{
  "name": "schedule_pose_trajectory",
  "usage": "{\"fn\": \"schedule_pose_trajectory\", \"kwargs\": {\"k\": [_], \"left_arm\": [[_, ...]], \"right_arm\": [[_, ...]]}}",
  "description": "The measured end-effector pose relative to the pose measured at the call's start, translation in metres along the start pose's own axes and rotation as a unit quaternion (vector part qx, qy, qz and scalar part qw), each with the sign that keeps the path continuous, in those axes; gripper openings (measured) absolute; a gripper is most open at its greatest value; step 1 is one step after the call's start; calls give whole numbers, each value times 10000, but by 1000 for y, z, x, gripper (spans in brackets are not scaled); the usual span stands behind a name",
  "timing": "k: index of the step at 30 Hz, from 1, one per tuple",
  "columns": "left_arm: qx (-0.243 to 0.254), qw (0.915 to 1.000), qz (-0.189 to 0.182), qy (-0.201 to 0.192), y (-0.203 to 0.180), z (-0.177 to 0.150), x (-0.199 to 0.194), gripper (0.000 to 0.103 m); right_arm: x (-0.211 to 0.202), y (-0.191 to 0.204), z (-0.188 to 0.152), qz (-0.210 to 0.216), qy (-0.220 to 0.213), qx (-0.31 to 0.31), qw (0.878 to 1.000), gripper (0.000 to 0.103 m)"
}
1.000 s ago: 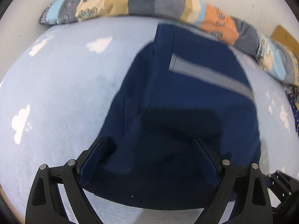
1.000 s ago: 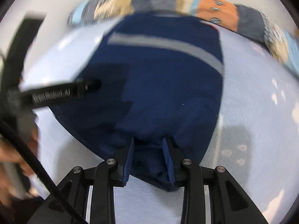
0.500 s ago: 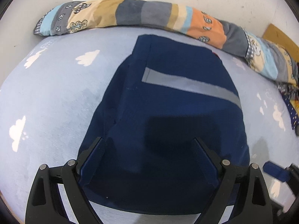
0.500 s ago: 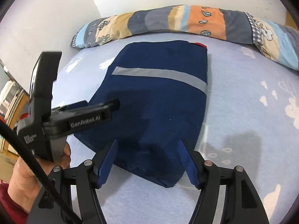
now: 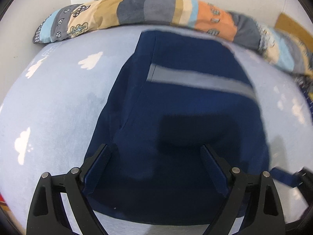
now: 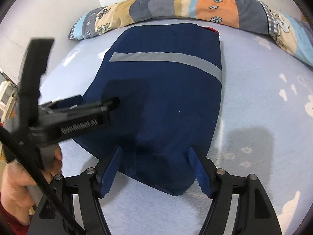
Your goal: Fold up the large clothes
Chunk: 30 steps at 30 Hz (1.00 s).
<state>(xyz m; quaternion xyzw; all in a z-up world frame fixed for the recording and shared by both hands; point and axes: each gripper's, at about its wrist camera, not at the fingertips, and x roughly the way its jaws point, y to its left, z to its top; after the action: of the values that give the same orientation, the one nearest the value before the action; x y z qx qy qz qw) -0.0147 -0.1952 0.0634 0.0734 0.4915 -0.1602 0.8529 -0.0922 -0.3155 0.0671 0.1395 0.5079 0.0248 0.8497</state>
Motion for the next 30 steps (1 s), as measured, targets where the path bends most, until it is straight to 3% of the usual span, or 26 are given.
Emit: {"fn": "schedule_pose_trajectory", "kwargs": {"k": [7, 12, 15, 20, 22, 24, 27, 30], "left_arm": [[-75, 9985, -174, -516, -6, 53, -17, 92], [-353, 9982, -236, -426, 1, 96, 13, 92], [-395, 9991, -113, -138, 3, 115, 52, 92], [-492, 9980, -167, 368, 10, 109, 109, 97], [-403, 9987, -53, 305, 8, 105, 113, 100], [-352, 9990, 45, 271, 5, 105, 110, 99], [-395, 9990, -98, 209, 9, 99, 87, 95], [-108, 9998, -124, 122, 11, 78, 57, 95]], "right_arm": [[-20, -1, 1, 286, -231, 122, 9992, 76], [-24, -7, 0, 305, -195, 97, 9993, 76], [-23, -14, 0, 319, -158, 165, 9992, 76], [-21, -25, 4, 297, -129, 267, 9991, 76], [-21, -28, 5, 276, -132, 284, 9991, 76], [-21, -32, 6, 243, -151, 370, 9989, 76], [-24, -32, 7, 233, -242, 424, 9985, 76], [-22, -25, 11, 235, -320, 304, 9987, 76]]}}
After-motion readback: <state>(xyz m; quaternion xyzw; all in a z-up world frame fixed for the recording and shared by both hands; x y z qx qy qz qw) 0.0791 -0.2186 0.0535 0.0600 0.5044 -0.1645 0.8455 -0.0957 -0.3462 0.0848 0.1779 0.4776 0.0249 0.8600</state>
